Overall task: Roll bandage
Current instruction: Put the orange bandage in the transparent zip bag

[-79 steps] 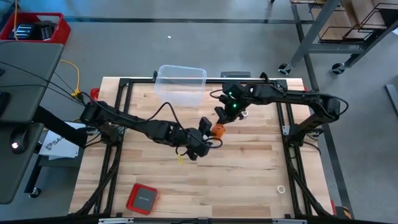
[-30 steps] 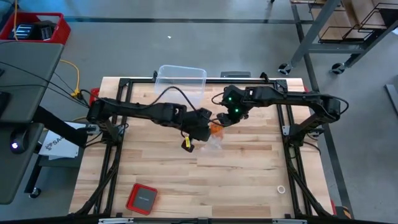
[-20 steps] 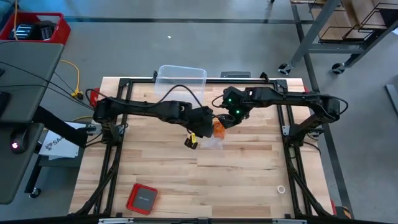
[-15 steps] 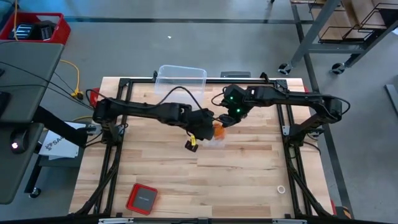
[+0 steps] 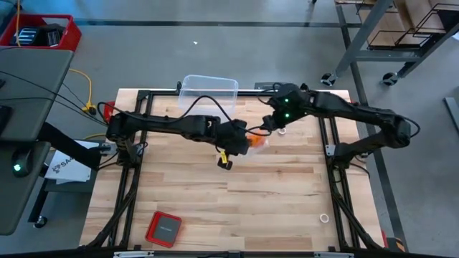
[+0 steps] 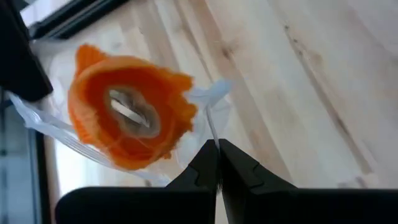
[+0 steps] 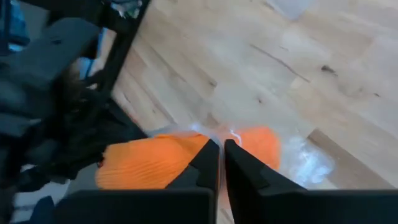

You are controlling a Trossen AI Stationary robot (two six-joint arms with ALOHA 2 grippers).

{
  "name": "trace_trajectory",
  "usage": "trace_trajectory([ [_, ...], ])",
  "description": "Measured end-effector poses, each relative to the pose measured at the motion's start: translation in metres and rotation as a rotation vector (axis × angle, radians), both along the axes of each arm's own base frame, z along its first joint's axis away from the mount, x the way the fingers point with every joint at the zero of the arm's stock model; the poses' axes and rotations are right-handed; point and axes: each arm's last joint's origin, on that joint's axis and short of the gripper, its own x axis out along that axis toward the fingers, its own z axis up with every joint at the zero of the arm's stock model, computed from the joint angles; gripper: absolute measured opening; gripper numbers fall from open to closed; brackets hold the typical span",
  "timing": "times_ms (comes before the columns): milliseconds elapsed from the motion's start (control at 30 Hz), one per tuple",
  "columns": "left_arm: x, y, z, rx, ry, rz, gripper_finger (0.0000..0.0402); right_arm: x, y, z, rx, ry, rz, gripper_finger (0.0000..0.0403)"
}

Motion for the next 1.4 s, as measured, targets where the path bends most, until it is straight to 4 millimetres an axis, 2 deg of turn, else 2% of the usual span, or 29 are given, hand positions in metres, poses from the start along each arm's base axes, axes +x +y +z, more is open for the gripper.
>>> trace_trajectory([
  [167, 0.004, 0.004, 0.004, 0.030, -0.060, 0.025, 0.0000, -0.012, 0.004, 0.009, 0.003, -0.004, -0.060, 0.0002],
  [400, 0.011, 0.006, 0.010, 0.023, -0.154, 0.027, 0.0000, -0.005, 0.019, 0.004, 0.022, 0.040, -0.042, 0.0002],
  [533, 0.012, 0.006, 0.011, 0.022, -0.166, 0.028, 0.0000, -0.004, 0.020, 0.011, 0.009, -0.019, -0.073, 0.0007],
  [633, 0.012, 0.006, 0.011, 0.014, -0.167, 0.042, 0.0000, -0.004, 0.020, 0.015, -0.005, -0.049, -0.074, 0.0030],
  [867, 0.011, 0.006, 0.009, 0.010, -0.149, 0.050, 0.0000, -0.013, 0.020, 0.020, -0.066, -0.041, -0.119, 0.0115],
  [1033, 0.010, 0.006, 0.009, 0.015, -0.140, 0.047, 0.0000, -0.019, 0.022, 0.025, -0.066, -0.073, -0.082, 0.0140],
  [1167, 0.010, 0.006, 0.009, 0.115, -0.133, -0.004, 0.0000, -0.017, 0.031, 0.026, -0.005, -0.094, 0.025, 0.0142],
  [1267, 0.011, 0.002, 0.010, 0.221, -0.136, -0.068, 0.0000, -0.015, 0.039, 0.026, -0.036, -0.097, 0.085, 0.0136],
  [1333, 0.011, -0.003, 0.011, 0.256, -0.140, -0.110, 0.0000, -0.015, 0.042, 0.025, -0.070, -0.080, 0.061, 0.0111],
  [1400, 0.011, -0.008, 0.011, 0.275, -0.141, -0.143, 0.0000, -0.014, 0.043, 0.025, -0.109, -0.071, 0.022, 0.0060],
])
